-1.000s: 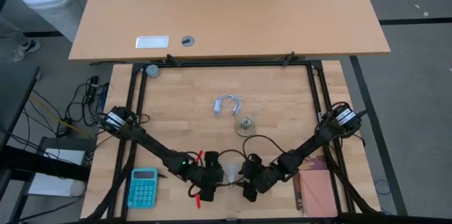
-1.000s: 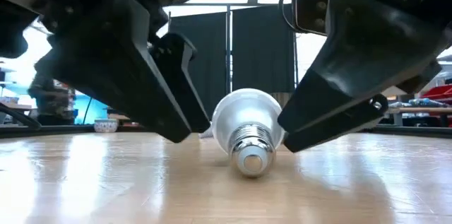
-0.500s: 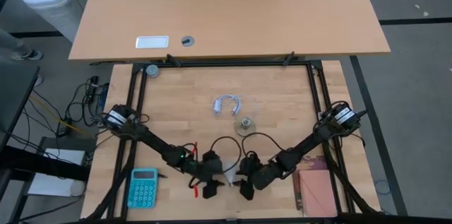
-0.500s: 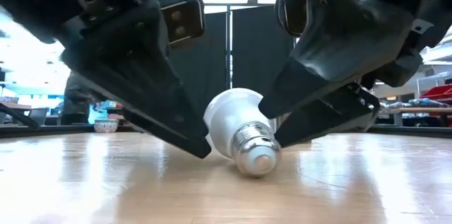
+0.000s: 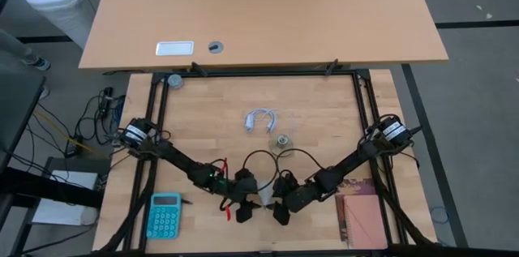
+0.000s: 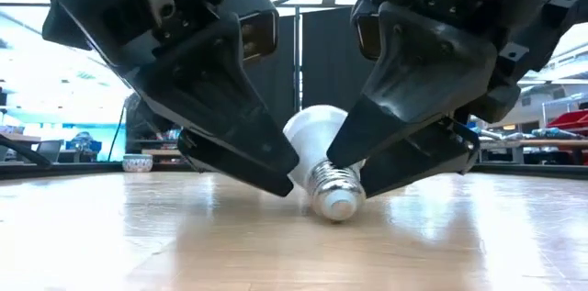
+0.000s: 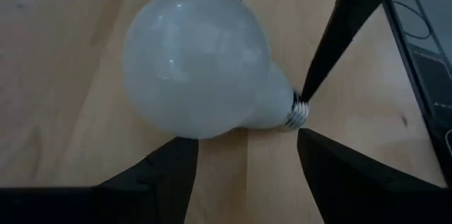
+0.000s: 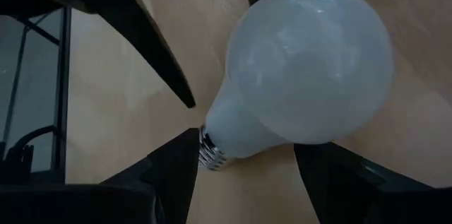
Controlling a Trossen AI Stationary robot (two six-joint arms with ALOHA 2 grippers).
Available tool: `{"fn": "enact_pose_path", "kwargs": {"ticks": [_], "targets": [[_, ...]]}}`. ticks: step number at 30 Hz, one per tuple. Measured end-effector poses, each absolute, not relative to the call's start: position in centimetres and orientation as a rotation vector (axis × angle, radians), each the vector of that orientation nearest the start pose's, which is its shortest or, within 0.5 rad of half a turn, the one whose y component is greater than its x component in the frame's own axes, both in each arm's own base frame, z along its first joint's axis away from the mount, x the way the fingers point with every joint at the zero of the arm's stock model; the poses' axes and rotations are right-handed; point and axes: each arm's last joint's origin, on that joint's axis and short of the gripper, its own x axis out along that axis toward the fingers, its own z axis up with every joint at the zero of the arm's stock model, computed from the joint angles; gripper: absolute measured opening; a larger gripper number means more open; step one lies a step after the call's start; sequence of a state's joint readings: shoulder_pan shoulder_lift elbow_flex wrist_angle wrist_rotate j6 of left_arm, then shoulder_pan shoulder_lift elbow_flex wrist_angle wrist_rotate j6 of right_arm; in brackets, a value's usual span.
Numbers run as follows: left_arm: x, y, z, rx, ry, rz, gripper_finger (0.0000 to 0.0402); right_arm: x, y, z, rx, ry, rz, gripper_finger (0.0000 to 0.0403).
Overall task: Screw lightbulb
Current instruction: Insert the white lightbulb into the lamp socket
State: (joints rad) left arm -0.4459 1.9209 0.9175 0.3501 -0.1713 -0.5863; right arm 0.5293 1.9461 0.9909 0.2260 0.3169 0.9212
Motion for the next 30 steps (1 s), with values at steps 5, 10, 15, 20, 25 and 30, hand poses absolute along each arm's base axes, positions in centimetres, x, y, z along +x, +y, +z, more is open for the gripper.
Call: {"fn": "enact_pose_path", "kwargs": {"ticks": [5,10,15,20,25,30], "targets": [[33.69,-15.4,12.03,-0.325,0.647,-0.067,0.0248,33.29,18.09,12.09,0.535,0.686,-0.101,0.0236],[33.97,-15.55,12.49,-0.271,0.595,-0.105,0.0248,33.44,17.8,12.11,0.469,0.673,-0.103,0.0236],[33.99,-15.53,12.5,-0.221,0.587,-0.112,0.0248,33.41,17.71,12.06,0.428,0.673,-0.108,0.0236],[34.0,-15.41,12.48,-0.19,0.58,-0.085,0.0248,33.37,17.65,11.99,0.409,0.678,-0.112,0.0236],[34.12,-15.13,12.48,-0.18,0.577,-0.076,0.0248,33.37,17.6,11.99,0.367,0.673,-0.112,0.0236],[34.14,-15.09,12.51,-0.129,0.567,-0.074,0.0248,33.39,17.52,12.02,0.295,0.661,-0.114,0.0236]]}}
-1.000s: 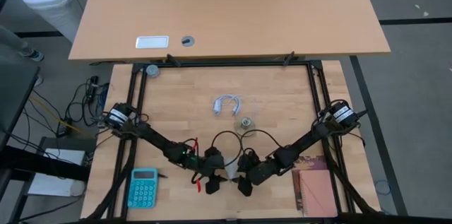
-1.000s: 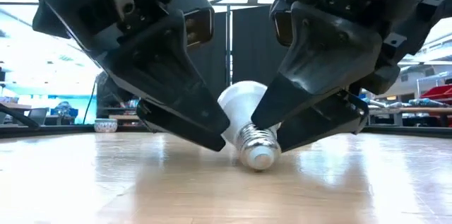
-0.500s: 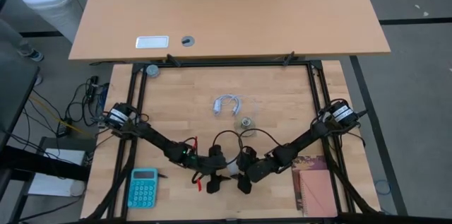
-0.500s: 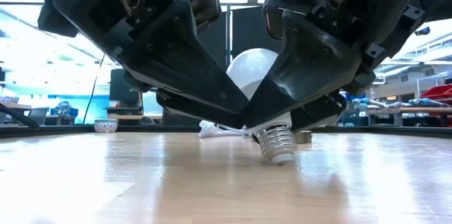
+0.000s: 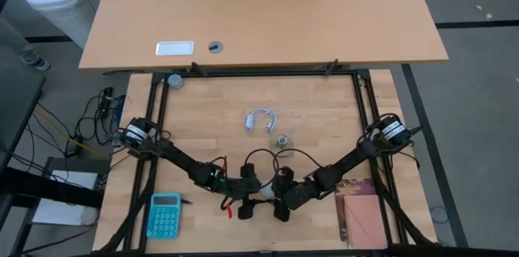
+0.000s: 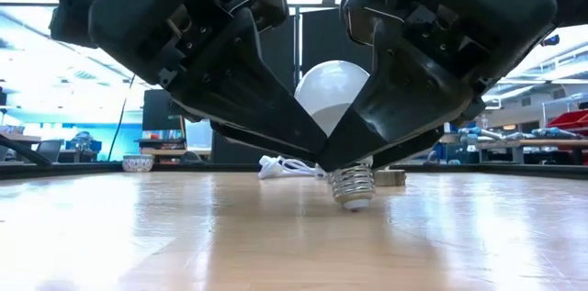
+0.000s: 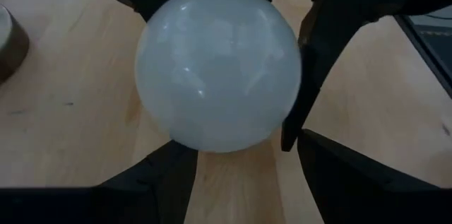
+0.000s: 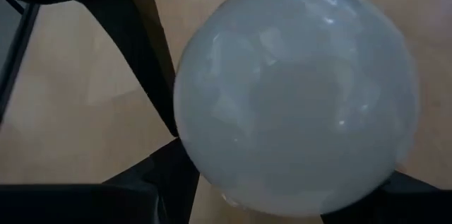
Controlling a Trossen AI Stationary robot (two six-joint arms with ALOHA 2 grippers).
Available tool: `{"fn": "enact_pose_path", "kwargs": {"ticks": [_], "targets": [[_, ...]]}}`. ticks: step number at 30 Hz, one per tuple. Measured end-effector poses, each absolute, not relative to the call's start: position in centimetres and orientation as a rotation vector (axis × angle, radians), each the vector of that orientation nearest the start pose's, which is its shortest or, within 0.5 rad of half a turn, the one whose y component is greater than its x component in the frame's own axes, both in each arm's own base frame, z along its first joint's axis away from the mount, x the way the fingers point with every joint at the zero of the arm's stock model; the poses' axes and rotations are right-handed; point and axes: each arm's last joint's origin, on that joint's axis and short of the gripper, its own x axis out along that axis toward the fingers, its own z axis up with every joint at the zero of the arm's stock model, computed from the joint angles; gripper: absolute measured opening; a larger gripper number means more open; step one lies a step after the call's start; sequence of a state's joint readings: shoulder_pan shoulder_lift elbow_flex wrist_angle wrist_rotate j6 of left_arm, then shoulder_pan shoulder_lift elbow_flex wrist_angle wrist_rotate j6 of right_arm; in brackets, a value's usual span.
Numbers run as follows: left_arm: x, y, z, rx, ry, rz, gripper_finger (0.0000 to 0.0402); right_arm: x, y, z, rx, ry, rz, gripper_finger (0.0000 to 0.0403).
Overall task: Screw lightbulb
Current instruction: Insert the white lightbulb into the lamp socket
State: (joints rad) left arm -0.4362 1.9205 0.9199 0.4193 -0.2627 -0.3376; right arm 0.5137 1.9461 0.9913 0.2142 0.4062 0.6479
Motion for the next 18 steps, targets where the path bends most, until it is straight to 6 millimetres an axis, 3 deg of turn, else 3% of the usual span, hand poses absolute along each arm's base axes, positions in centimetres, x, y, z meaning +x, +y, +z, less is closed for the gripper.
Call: {"fn": "enact_pose_path", "kwargs": {"ticks": [18], "targets": [[34.28,-15.16,12.77,-0.093,0.532,-0.085,0.0248,33.55,17.67,12.33,0.214,0.624,-0.093,0.0236]]}}
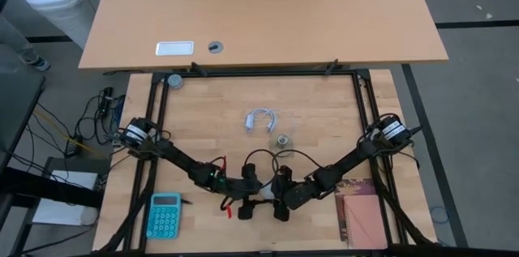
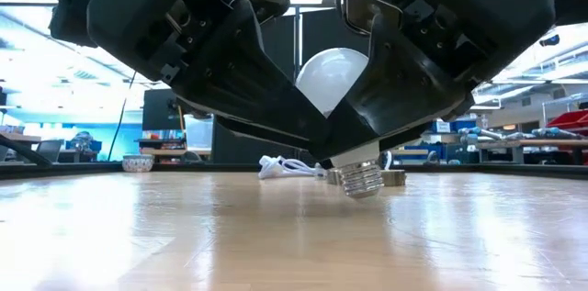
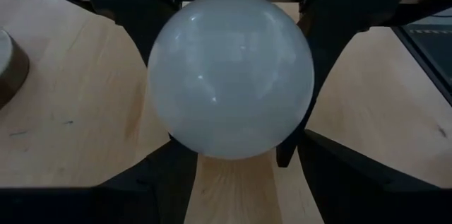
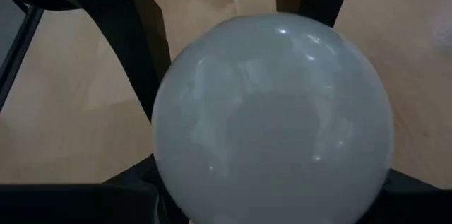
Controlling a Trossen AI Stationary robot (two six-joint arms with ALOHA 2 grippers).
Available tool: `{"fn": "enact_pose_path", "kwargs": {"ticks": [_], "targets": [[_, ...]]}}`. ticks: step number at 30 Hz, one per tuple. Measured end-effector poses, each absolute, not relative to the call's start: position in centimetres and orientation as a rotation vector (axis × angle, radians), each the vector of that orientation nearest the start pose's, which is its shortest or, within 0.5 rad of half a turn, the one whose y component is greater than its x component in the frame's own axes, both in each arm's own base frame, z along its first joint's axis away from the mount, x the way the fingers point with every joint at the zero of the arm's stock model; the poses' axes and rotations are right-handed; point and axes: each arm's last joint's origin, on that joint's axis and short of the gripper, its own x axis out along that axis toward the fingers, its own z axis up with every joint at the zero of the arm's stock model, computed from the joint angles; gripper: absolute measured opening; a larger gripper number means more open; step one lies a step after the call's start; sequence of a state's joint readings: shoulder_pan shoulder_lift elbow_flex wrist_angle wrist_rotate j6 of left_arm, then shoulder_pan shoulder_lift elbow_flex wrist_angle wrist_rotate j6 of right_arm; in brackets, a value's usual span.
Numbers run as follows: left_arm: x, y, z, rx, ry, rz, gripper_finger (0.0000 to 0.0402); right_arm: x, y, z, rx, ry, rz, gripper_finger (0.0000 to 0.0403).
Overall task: Screw lightbulb
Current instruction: Insert the white lightbulb into the lamp socket
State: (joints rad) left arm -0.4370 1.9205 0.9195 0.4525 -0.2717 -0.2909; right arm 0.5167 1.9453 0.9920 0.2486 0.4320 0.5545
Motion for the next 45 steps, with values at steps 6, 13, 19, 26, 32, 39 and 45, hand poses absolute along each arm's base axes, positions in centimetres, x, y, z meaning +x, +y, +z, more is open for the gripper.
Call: {"fn": "enact_pose_path", "kwargs": {"ticks": [6,13,19,26,32,39,45], "targets": [[34.3,-15.0,12.8,-0.089,0.527,-0.063,0.0248,33.4,17.6,12.3,0.187,0.62,-0.127,0.023],[34.4,-14.9,12.8,-0.09,0.527,-0.06,0.0248,33.3,17.9,12.2,0.172,0.619,-0.127,0.0229],[34.4,-14.9,12.8,-0.091,0.527,-0.061,0.0248,33.2,18.0,12.3,0.16,0.618,-0.119,0.0229],[34.4,-14.9,12.8,-0.091,0.527,-0.061,0.0248,33.2,18.1,12.3,0.161,0.617,-0.117,0.0229],[34.4,-14.8,12.8,-0.1,0.526,-0.058,0.0248,33.1,18.0,12.5,0.146,0.61,-0.131,0.0229],[34.3,-13.9,14.0,-0.102,0.54,-0.042,0.0248,33.1,17.9,12.6,0.132,0.591,-0.159,0.0229],[34.2,-13.0,15.1,-0.102,0.554,-0.037,0.0248,33.0,18.0,12.6,0.121,0.59,-0.164,0.0229]]}}
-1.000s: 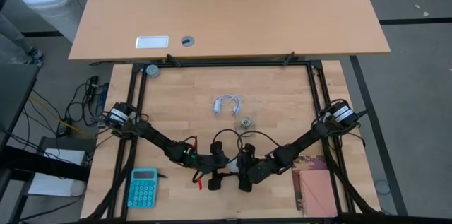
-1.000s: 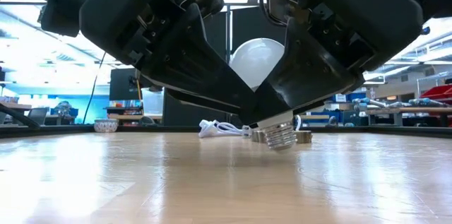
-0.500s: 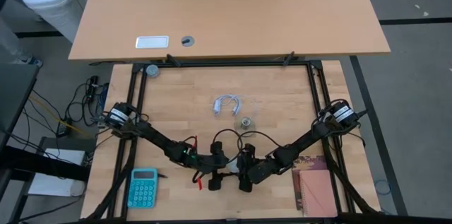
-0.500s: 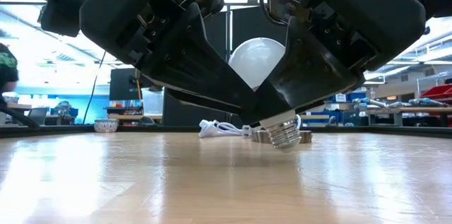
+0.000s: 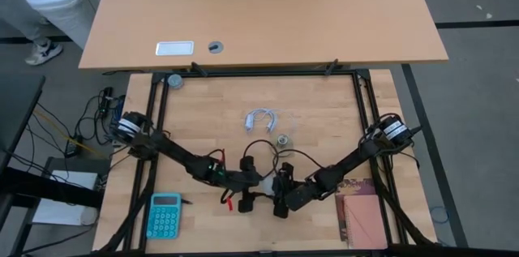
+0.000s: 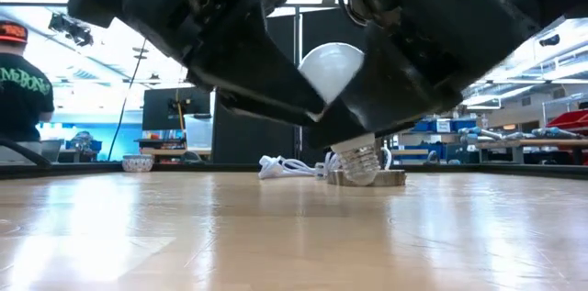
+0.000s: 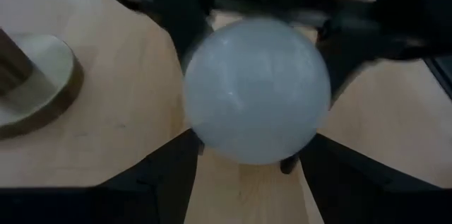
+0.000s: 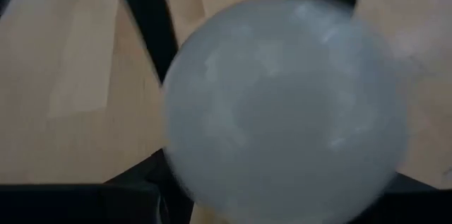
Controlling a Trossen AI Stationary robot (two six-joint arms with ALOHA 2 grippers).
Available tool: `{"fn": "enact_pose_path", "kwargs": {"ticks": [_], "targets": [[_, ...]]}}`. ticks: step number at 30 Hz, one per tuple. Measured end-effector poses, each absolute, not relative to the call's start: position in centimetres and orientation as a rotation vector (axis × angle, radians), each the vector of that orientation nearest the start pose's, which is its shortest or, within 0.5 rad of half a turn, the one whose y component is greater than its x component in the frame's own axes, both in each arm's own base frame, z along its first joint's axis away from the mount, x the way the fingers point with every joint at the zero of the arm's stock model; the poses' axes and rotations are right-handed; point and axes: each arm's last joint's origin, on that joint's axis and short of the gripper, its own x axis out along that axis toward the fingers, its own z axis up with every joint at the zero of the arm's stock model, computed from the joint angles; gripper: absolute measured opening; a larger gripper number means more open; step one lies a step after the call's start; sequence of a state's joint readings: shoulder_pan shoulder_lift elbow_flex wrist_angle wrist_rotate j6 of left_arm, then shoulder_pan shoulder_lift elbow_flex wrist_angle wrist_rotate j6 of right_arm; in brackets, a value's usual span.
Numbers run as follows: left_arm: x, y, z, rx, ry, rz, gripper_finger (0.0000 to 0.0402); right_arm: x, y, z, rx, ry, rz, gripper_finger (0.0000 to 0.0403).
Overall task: Screw lightbulb
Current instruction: Insert the white lightbulb into the lamp socket
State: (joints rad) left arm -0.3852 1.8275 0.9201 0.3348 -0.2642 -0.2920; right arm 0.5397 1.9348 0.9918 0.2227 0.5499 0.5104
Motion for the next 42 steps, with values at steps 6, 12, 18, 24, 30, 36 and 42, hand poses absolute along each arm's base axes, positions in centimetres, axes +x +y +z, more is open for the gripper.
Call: {"fn": "enact_pose_path", "kwargs": {"ticks": [6,12,18,24,30,36,42], "targets": [[34.11,-13.01,14.97,-0.097,0.569,-0.036,0.0248,32.85,18.04,12.88,0.114,0.584,-0.16,0.0229],[34.14,-12.96,14.98,-0.098,0.567,-0.033,0.0248,32.5,17.84,12.9,0.121,0.576,-0.158,0.0229],[34.13,-12.97,14.95,-0.097,0.569,-0.034,0.0248,32.54,17.85,12.95,0.124,0.571,-0.157,0.0229],[34.11,-12.97,14.92,-0.097,0.571,-0.035,0.0248,32.54,17.84,12.94,0.117,0.572,-0.155,0.0229],[34.12,-12.98,14.91,-0.098,0.571,-0.038,0.0248,32.53,17.84,12.94,0.109,0.572,-0.154,0.0229],[34.14,-13.02,14.93,-0.106,0.568,-0.043,0.0248,32.55,17.84,12.97,0.1,0.57,-0.151,0.0229],[34.15,-13.06,14.97,-0.107,0.563,-0.049,0.0248,32.58,17.84,13.02,0.054,0.567,-0.137,0.0228]]}}
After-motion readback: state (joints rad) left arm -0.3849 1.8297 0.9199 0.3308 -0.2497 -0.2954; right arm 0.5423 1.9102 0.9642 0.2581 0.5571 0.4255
